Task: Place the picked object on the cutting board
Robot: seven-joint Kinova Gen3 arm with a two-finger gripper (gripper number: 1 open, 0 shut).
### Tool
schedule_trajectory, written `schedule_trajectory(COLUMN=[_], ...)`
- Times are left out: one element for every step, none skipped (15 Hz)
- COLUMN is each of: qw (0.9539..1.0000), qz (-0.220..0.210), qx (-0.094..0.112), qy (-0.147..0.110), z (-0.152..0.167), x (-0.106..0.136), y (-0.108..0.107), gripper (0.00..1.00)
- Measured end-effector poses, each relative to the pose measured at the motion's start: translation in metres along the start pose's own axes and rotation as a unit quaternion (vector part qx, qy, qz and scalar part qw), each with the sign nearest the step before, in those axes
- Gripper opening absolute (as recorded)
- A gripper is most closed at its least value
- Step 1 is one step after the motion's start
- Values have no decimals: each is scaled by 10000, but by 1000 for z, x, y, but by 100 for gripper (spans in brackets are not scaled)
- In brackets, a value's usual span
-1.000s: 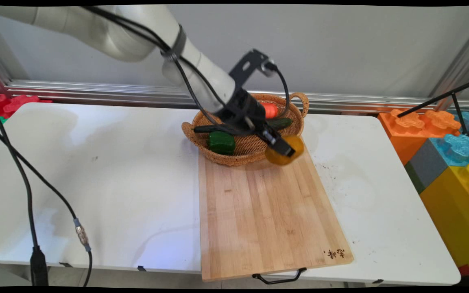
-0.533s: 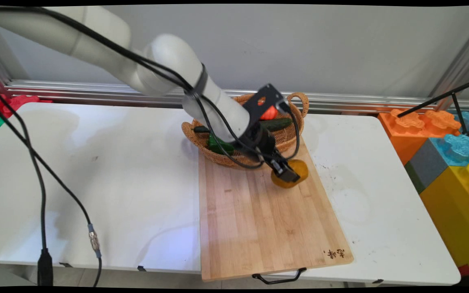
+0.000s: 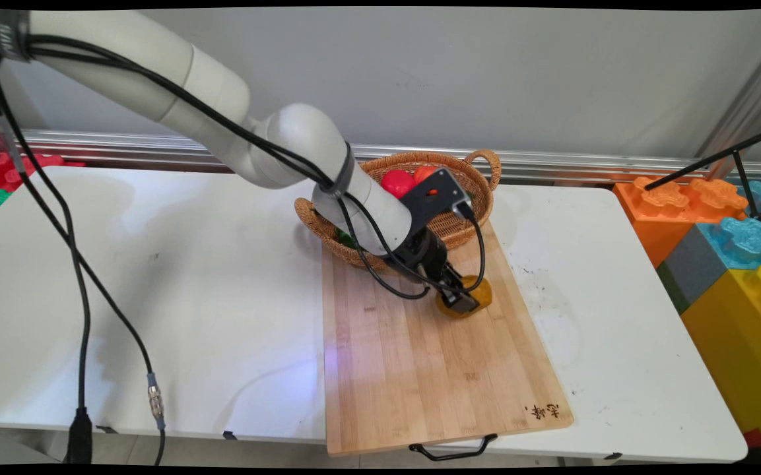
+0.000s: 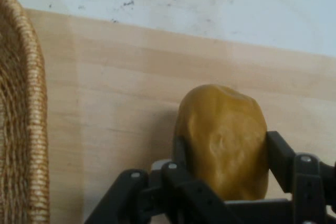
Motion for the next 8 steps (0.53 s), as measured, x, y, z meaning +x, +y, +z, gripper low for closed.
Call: schedule_trajectory(qw=[10000,10000,10000,10000,10000,10000,10000,10000], qz=[-3,-3,-3,1,9,20,28,36], qx=[19,22,12,3,-10,-32,-62,-83], qy=[-25,-42,-51,-56,-46,-23,4,31], z=[4,7,9,11,11,10,8,5], x=[-2,-4,-5,-6,-5,-4,-3,-1], y=[-1,-1,-1,-1,-2,-2,-2,-2], gripper=[0,0,0,0,100,100,100,100])
